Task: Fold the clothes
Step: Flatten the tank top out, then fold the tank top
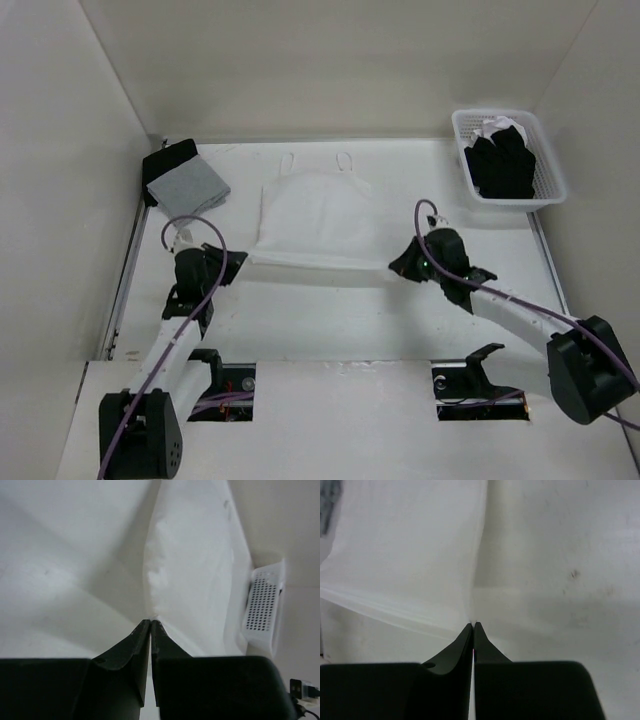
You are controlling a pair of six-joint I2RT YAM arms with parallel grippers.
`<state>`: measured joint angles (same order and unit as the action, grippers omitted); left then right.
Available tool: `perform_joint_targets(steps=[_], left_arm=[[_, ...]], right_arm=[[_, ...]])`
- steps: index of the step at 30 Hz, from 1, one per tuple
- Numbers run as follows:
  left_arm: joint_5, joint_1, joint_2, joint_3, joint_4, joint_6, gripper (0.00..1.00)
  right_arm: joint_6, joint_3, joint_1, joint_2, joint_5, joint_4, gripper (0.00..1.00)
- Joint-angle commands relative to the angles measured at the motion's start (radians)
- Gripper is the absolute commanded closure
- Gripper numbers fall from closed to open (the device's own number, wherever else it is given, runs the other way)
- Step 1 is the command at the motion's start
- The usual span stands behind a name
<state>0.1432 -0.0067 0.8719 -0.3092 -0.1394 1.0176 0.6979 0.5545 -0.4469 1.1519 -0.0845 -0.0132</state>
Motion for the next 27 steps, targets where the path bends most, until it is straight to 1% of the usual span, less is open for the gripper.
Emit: perform_joint_targets(steps=[1, 4, 6, 8, 11, 12, 14, 16, 19, 22, 25, 27], left_arm=[[0.081, 0.02, -0.095, 0.114, -0.049, -0.04, 0.96], [0.154, 0.003, -0.175, 0.194, 0.018, -0.04, 0.96], [0.194, -0.015, -0.284, 0.237, 0.111, -0.022, 0.96], [0.206, -0.046, -0.431, 0.251, 0.246, 0.019, 0.96], [0.164, -0.104, -0.652, 0.217, 0.459, 0.07, 0.96], [0.133, -0.124, -0.7, 0.197, 0.513, 0.075, 0.96], [0.064, -0.172, -0.721, 0.15, 0.557, 0.082, 0.96], [-0.017, -0.203, -0.694, 0.096, 0.537, 0.066, 0.96], [-0.132, -0.21, -0.564, 0.02, 0.431, 0.023, 0.96], [-0.18, -0.186, -0.359, -0.051, 0.234, 0.007, 0.96], [-0.205, -0.152, -0.112, -0.14, 0.028, 0.016, 0.96], [-0.234, -0.143, 0.063, -0.22, -0.101, 0.022, 0.96]], right_arm=[[0.084, -0.123, -0.025, -0.058, 0.005, -0.218, 0.97], [0.127, -0.223, -0.08, -0.144, 0.026, -0.206, 0.97], [0.164, -0.27, -0.149, -0.245, 0.058, -0.144, 0.97], [0.208, -0.298, -0.231, -0.37, 0.106, -0.036, 0.97], [0.261, -0.289, -0.347, -0.539, 0.192, 0.145, 0.96], [0.271, -0.269, -0.367, -0.575, 0.215, 0.198, 0.96], [0.267, -0.217, -0.385, -0.592, 0.233, 0.258, 0.96], [0.227, -0.165, -0.364, -0.551, 0.229, 0.251, 0.96], [0.138, -0.075, -0.286, -0.407, 0.194, 0.179, 0.96], [0.069, 0.024, -0.189, -0.255, 0.129, 0.079, 0.96], [0.029, 0.16, -0.088, -0.103, 0.085, 0.01, 0.96], [0.008, 0.266, -0.042, 0.019, 0.051, -0.034, 0.96]])
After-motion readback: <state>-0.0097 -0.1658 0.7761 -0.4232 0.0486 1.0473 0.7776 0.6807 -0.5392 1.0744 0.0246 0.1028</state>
